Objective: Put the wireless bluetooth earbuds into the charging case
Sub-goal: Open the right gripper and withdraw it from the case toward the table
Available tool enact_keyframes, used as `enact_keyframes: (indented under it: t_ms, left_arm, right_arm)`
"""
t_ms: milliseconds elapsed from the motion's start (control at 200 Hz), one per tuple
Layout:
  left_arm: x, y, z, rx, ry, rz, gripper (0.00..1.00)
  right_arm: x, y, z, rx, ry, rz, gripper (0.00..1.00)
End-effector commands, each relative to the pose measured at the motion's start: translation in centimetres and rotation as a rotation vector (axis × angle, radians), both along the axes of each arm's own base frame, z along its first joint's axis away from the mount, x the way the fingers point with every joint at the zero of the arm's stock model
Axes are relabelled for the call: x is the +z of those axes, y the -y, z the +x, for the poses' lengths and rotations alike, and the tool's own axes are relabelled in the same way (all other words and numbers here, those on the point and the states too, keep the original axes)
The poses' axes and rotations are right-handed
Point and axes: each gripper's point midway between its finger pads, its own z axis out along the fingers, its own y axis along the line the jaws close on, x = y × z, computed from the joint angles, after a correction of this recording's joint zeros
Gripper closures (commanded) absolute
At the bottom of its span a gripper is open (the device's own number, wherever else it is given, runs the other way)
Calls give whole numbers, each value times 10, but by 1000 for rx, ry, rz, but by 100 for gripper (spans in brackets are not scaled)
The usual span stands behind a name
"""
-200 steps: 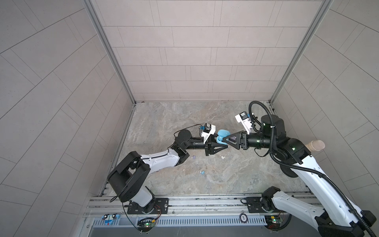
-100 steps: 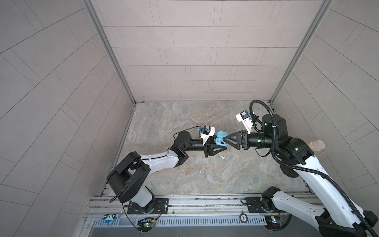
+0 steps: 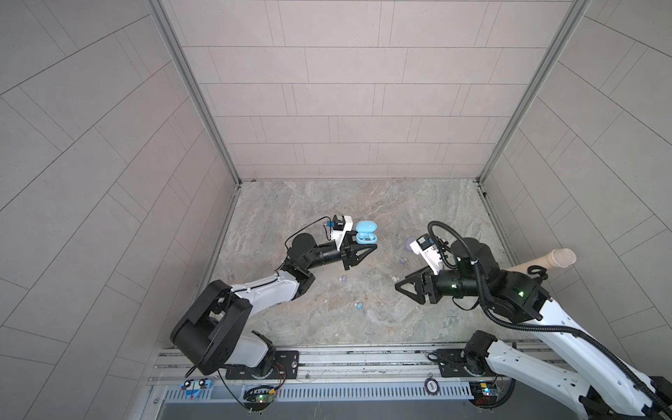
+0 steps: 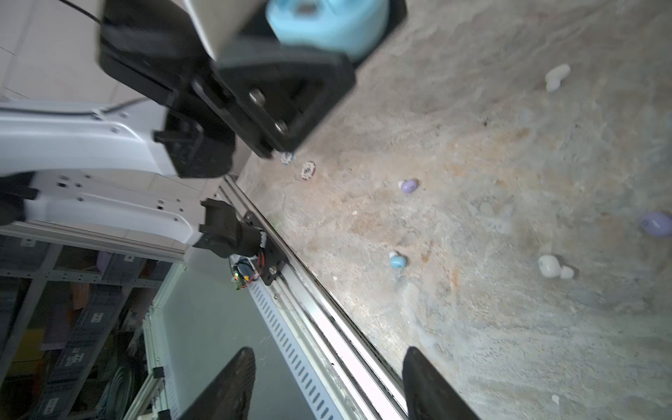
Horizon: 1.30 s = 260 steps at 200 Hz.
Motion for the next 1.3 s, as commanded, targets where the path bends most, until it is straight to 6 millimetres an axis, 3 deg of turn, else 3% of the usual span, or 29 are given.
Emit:
enact_keyframes:
  t_ms: [0,75,90,145,375,656,866,1297]
  left_arm:
    - [9,-14,15,69,13,3,100]
    - [14,-15,20,80,20,19,100]
    - [15,-24,30,115,18,23,100]
    - [19,-29,36,135,25,31,100]
    - [34,-51,61,197,26,43,100]
    - [28,-57,72,221,-5,65,100]
    - [26,-65,78,234,-22,63,100]
    - [28,-68,88,223,-28,48,100]
  right_arm:
    - [-42,0,7,-29,47,-143,33]
    - [-68,-5,7,1,71,-234,33]
    - [-72,-7,7,7,75,-247,33]
    - [-86,-14,8,34,97,-296,33]
    - [-125,-36,14,133,138,-500,34]
    - [-170,-61,21,166,104,-619,34]
    - [-193,-80,28,228,120,-710,34]
    - [-218,-67,43,193,113,-895,43]
